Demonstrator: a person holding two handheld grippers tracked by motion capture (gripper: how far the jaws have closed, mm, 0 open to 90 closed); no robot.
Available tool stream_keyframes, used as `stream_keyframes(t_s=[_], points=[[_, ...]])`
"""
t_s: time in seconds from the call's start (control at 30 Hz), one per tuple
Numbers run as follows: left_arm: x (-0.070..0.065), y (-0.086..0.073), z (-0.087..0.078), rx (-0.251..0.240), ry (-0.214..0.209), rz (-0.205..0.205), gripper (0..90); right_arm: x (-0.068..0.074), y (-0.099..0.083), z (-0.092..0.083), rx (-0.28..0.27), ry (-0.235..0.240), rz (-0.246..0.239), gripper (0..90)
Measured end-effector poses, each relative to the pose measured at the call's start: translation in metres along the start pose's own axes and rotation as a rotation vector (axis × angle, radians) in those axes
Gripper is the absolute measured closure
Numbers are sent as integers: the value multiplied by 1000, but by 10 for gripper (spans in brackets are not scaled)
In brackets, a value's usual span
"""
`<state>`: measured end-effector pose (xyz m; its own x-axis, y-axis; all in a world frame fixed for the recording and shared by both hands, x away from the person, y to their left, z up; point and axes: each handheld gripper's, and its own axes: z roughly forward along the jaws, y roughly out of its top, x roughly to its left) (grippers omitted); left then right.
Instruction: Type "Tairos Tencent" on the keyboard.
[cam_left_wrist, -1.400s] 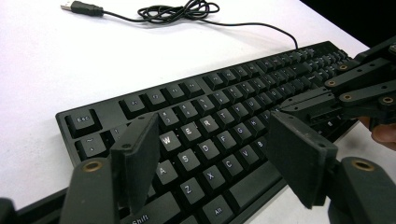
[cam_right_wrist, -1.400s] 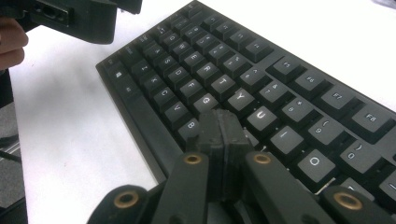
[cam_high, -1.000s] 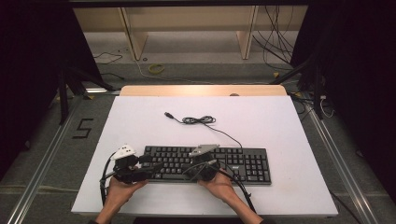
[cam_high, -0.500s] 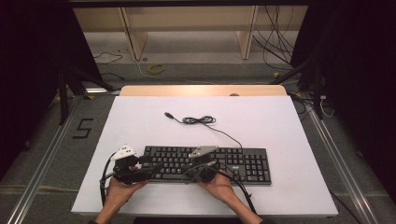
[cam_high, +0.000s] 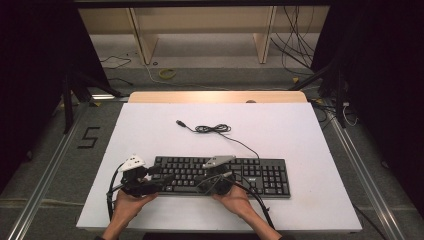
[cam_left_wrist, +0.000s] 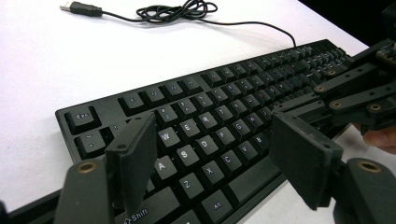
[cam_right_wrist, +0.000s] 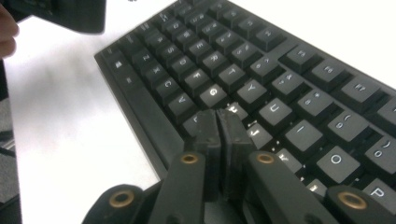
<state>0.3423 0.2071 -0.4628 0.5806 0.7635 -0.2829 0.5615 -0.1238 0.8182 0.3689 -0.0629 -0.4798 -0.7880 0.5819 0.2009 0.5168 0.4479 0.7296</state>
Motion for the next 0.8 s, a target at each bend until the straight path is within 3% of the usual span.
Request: stream_keyframes(t_s=[0.43, 0.6, 0.8], points=[[1, 0, 0, -1, 4, 2, 321, -3, 3, -10, -43, 18, 27, 788], [1, 0, 1, 1, 0, 6, 336, -4, 4, -13, -55, 24, 37, 686], [0, 0, 2, 12, -11, 19, 420, -5, 5, -20, -73, 34, 48, 528]])
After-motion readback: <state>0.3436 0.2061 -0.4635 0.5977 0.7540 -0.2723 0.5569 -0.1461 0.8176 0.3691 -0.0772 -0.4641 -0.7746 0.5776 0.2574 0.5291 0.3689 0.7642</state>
